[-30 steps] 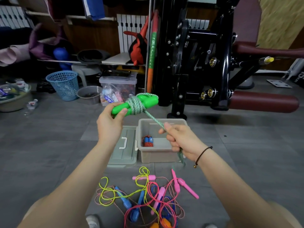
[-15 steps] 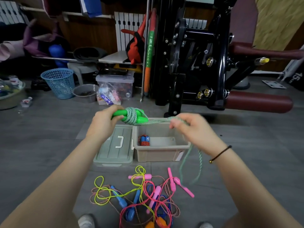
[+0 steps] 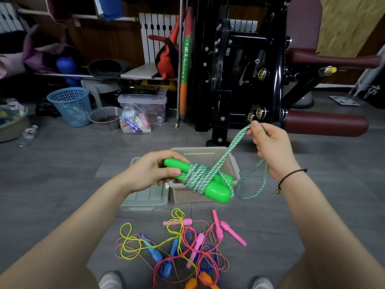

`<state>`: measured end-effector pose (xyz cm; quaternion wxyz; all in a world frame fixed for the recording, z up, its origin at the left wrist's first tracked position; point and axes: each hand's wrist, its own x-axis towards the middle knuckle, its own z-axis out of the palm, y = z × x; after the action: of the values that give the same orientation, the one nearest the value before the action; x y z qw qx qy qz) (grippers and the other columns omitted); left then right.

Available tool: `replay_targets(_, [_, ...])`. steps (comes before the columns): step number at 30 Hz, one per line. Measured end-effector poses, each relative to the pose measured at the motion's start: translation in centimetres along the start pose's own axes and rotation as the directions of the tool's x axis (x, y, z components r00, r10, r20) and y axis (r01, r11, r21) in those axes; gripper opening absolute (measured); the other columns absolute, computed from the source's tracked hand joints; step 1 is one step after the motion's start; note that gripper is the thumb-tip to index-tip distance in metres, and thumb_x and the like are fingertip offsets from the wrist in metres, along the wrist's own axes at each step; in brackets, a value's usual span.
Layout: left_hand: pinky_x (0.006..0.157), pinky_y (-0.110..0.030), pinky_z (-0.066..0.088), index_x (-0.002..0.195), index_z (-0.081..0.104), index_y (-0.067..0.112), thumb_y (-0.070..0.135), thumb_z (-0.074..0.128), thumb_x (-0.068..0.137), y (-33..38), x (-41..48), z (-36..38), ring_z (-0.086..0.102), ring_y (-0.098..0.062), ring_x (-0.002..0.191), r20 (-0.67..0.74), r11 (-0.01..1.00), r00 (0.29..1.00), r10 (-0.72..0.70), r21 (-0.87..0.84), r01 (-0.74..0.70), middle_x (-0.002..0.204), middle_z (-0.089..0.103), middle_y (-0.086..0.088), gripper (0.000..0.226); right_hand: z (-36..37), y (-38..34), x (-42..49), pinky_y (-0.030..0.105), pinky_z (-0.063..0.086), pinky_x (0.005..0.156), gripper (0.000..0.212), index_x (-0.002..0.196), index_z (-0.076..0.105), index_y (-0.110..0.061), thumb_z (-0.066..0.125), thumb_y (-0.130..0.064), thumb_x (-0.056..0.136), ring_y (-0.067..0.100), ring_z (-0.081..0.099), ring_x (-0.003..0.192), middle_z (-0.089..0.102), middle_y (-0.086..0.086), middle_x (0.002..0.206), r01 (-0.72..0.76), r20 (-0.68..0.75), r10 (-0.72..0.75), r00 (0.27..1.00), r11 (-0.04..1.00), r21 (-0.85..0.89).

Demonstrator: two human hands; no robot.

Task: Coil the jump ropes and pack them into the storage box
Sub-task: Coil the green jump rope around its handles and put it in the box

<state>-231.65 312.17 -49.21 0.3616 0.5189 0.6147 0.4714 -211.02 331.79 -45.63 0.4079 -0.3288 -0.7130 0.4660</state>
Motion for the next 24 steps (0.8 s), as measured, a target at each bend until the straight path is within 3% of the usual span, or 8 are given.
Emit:
replay_targets(3, [0.044, -0.017, 0.04, 0.097, 0.067, 0.018, 0.001, 0.062, 0.084, 1.4, -0.5, 1.1, 0.049, -0.009, 0.052, -0.014, 0.982, 0.999, 0.045, -0.185, -0.046, 0.064, 0.061, 0.004, 0.022, 0.7, 0.8, 0.1, 0.015, 0.027, 0.046, 0.036, 0.063, 0.061, -0.023, 0.051, -0.035, 0.095, 0.0, 0.033, 0.04, 0.04, -0.014, 0.045, -0.033, -0.021, 0.033, 0.999, 0.999, -0.032])
replay_targets(5, [0.042, -0.016, 0.039, 0.092, 0.071, 0.024, 0.013, 0.074, 0.078, 1.9, -0.8, 1.6, 0.048, -0.008, 0.05, -0.007, 0.954, 0.996, 0.086, -0.289, -0.084, 0.063, 0.061, 0.003, 0.017, 1.6, 1.2, 0.0, 0.021, 0.029, 0.05, 0.036, 0.064, 0.062, -0.022, 0.051, -0.036, 0.094, 0.0, 0.035, 0.044, 0.042, -0.011, 0.051, -0.073, 0.004, 0.074, 0.997, 0.996, -0.055])
replay_targets(9, [0.039, -0.015, 0.034, 0.094, 0.072, 0.025, 0.042, 0.086, 0.058, 2.0, -0.8, 2.0, 0.044, -0.01, 0.049, -0.067, 0.852, 0.983, 0.173, -0.491, -0.184, 0.067, 0.059, 0.001, 0.041, 3.8, 1.9, -0.9, 0.029, 0.046, 0.06, 0.034, 0.061, 0.063, -0.017, 0.055, -0.029, 0.092, 0.015, 0.052, 0.059, 0.058, 0.001, 0.057, -0.205, 0.158, 0.2, 0.967, 0.979, 0.015])
replay_targets(11, [0.039, -0.014, 0.034, 0.092, 0.072, 0.025, 0.039, 0.086, 0.057, 2.1, -0.4, 2.0, 0.044, -0.009, 0.048, -0.201, 0.772, 0.964, 0.173, -0.58, -0.259, 0.069, 0.061, 0.002, 0.041, 4.6, 2.0, -1.4, 0.021, 0.032, 0.046, 0.034, 0.06, 0.055, -0.015, 0.05, -0.017, 0.094, 0.011, 0.038, 0.047, 0.045, -0.004, 0.049, -0.229, 0.187, 0.23, 0.955, 0.973, -0.025])
replay_targets(12, [0.039, -0.013, 0.034, 0.091, 0.072, 0.025, 0.037, 0.085, 0.059, 2.4, -0.2, 2.0, 0.044, -0.008, 0.048, -0.285, 0.737, 0.948, 0.145, -0.608, -0.295, 0.069, 0.061, 0.003, 0.036, 4.9, 2.2, -1.6, 0.02, 0.025, 0.043, 0.036, 0.061, 0.055, -0.017, 0.047, -0.022, 0.096, 0.009, 0.032, 0.044, 0.039, -0.006, 0.049, -0.186, 0.194, 0.201, 0.96, 0.978, -0.091])
replay_targets(17, [0.04, -0.014, 0.033, 0.097, 0.06, 0.017, 0.008, 0.055, 0.088, 2.5, 0.9, 1.2, 0.044, -0.007, 0.047, -0.655, 0.703, 0.753, -0.062, -0.564, -0.433, 0.07, 0.062, 0.005, 0.013, 5.9, 2.3, -2.1, 0.019, 0.028, 0.049, 0.042, 0.062, 0.06, -0.022, 0.043, -0.039, 0.097, 0.003, 0.032, 0.04, 0.037, -0.01, 0.046, -0.017, 0.241, 0.076, 0.968, 0.972, -0.235])
replay_targets(20, [0.043, -0.015, 0.037, 0.101, 0.059, 0.017, 0.008, 0.054, 0.094, 1.7, 1.2, -0.5, 0.046, -0.006, 0.049, -0.783, 0.762, 0.609, -0.123, -0.467, -0.448, 0.08, 0.058, 0.001, 0.013, 6.2, 1.7, -2.4, 0.016, 0.027, 0.047, 0.038, 0.07, 0.061, -0.019, 0.042, -0.034, 0.098, 0.002, 0.033, 0.04, 0.037, -0.009, 0.051, 0.005, 0.329, 0.076, 0.941, 0.972, -0.237])
replay_targets(24, [0.044, -0.017, 0.041, 0.109, 0.06, 0.015, 0.011, 0.058, 0.092, 0.2, 1.6, -3.2, 0.048, -0.003, 0.046, -0.905, 0.914, 0.41, -0.116, -0.26, -0.313, 0.083, 0.061, 0.001, 0.017, 6.7, 0.6, -3.0, 0.03, 0.036, 0.057, 0.031, 0.074, 0.06, -0.026, 0.041, -0.031, 0.098, 0.008, 0.039, 0.052, 0.04, -0.009, 0.055, 0.136, 0.496, 0.055, 0.867, 0.93, -0.341])
